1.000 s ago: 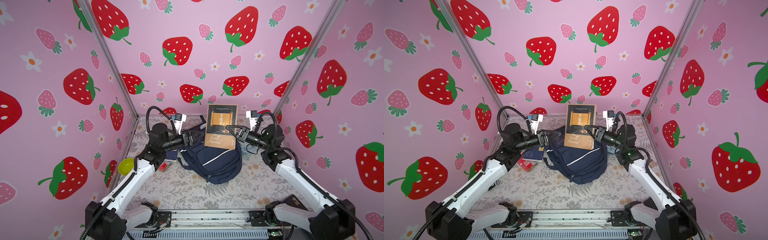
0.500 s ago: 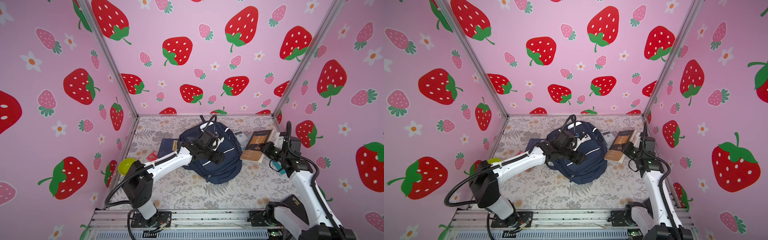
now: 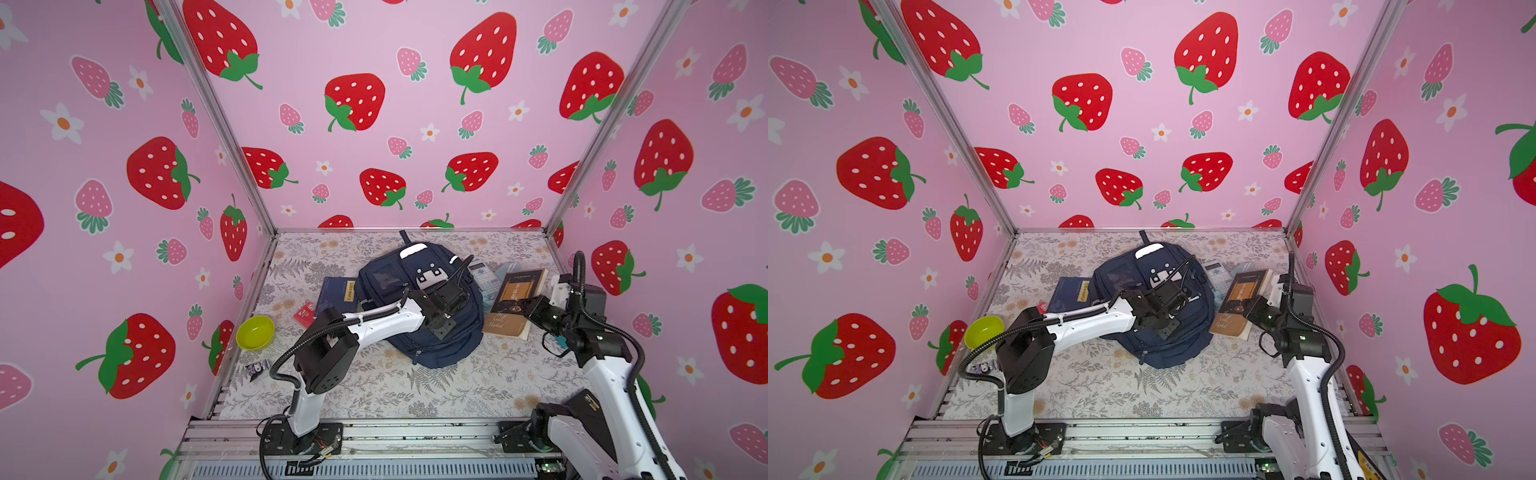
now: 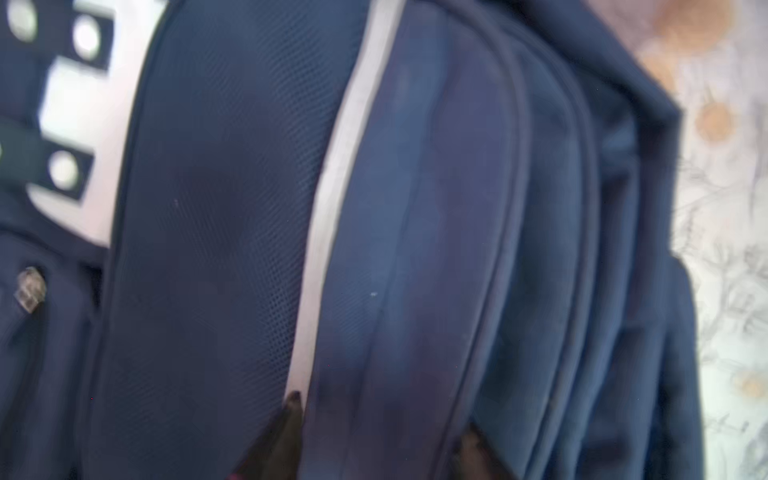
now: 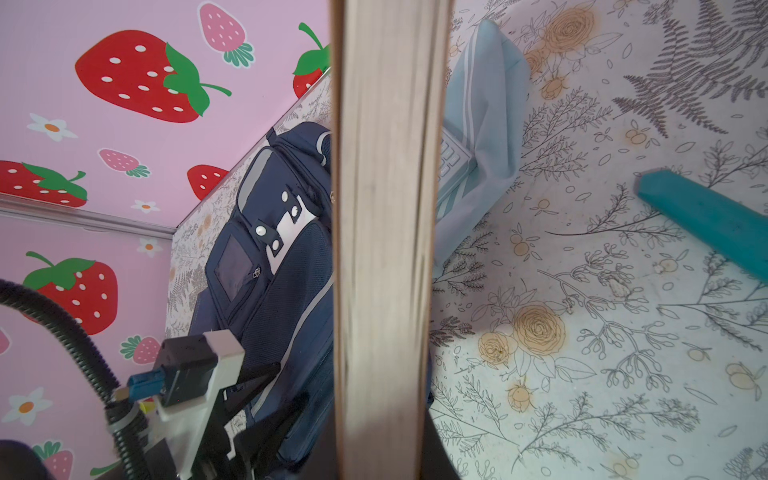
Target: Pack the student bag
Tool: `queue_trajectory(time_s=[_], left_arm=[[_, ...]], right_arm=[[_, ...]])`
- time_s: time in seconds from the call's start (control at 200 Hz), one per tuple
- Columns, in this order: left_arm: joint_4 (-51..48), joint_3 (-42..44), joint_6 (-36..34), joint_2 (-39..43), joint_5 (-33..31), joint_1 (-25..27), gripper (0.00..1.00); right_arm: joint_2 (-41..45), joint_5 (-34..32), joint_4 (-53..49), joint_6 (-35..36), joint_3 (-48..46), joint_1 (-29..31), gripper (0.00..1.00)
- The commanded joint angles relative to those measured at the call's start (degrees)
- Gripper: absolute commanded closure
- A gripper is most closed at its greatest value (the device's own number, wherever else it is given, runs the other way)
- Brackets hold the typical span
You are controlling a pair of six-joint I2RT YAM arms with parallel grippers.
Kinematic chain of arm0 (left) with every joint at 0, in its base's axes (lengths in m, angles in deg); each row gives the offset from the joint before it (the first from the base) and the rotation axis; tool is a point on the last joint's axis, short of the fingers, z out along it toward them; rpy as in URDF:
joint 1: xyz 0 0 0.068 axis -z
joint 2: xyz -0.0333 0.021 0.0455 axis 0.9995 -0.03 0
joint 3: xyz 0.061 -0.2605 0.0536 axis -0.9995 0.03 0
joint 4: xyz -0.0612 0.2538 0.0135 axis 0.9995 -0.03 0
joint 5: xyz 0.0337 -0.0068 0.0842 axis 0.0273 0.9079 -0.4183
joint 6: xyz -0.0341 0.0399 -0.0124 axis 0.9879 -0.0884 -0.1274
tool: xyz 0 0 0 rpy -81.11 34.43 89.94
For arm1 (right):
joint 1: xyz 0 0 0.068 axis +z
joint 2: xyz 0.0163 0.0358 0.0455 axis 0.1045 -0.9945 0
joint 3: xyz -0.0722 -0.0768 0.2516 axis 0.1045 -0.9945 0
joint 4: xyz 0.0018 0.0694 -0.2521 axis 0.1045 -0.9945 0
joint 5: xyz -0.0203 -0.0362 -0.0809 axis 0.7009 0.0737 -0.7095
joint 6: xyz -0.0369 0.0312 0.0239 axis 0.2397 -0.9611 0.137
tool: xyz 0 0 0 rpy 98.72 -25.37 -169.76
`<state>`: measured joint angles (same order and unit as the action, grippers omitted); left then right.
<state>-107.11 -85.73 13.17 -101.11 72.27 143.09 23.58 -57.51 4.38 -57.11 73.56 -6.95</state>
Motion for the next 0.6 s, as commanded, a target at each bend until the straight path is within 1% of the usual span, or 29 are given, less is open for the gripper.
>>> queue_trajectory(time_s=[0.0, 0.07, 0.1, 0.115, 0.13, 0.205, 0.33, 0.495, 0.5, 0.595], left_arm=[[-0.02, -1.32, 0.61, 0.66, -4.64, -0.01, 0.82], [0.43, -1.39, 0.25, 1.4, -4.21, 0.04, 0.91], [0.62, -1.35, 0.16, 2.03, -3.97, -0.01, 0.93], [0.78, -1.4, 0.16, 2.37, -4.02, -0.04, 0.98], [0.92, -1.41, 0.11, 2.88, -3.95, -0.13, 1.0], [2.39, -0.77, 0.16, 5.88, -2.19, -1.27, 1.0], [6.59, 1.23, 1.21, 12.62, 4.46, -4.61, 1.0], [12.32, 4.2, 4.69, 19.21, 17.4, -10.22, 1.0], [12.5, 4.29, 4.84, 19.34, 18.46, -10.37, 1.0], [16.17, 6.39, 9.43, 20.79, 25.54, -13.61, 1.0]], right_arm=[[1.91, 0.87, -0.18, 2.01, 1.05, -0.34, 1.0], [2.23, 1.11, -0.86, 2.35, 1.41, -0.37, 1.0], [2.45, 1.22, -1.1, 2.5, 1.58, -0.37, 1.0], [2.59, 1.29, -1.24, 2.53, 1.67, -0.37, 1.0], [2.76, 1.43, -1.34, 2.58, 1.81, -0.44, 1.0], [3.26, 2.14, -1.57, 2.78, 2.12, -0.41, 1.0], [3.77, 5.05, -0.72, 1.79, 2.42, -0.43, 1.0], [4.45, 9.86, 1.42, -1.73, 2.03, -0.37, 1.0], [4.44, 9.93, 1.46, -1.92, 2.01, -0.41, 1.0], [5.02, 14.59, 4.18, -5.85, 0.61, -0.33, 1.0]])
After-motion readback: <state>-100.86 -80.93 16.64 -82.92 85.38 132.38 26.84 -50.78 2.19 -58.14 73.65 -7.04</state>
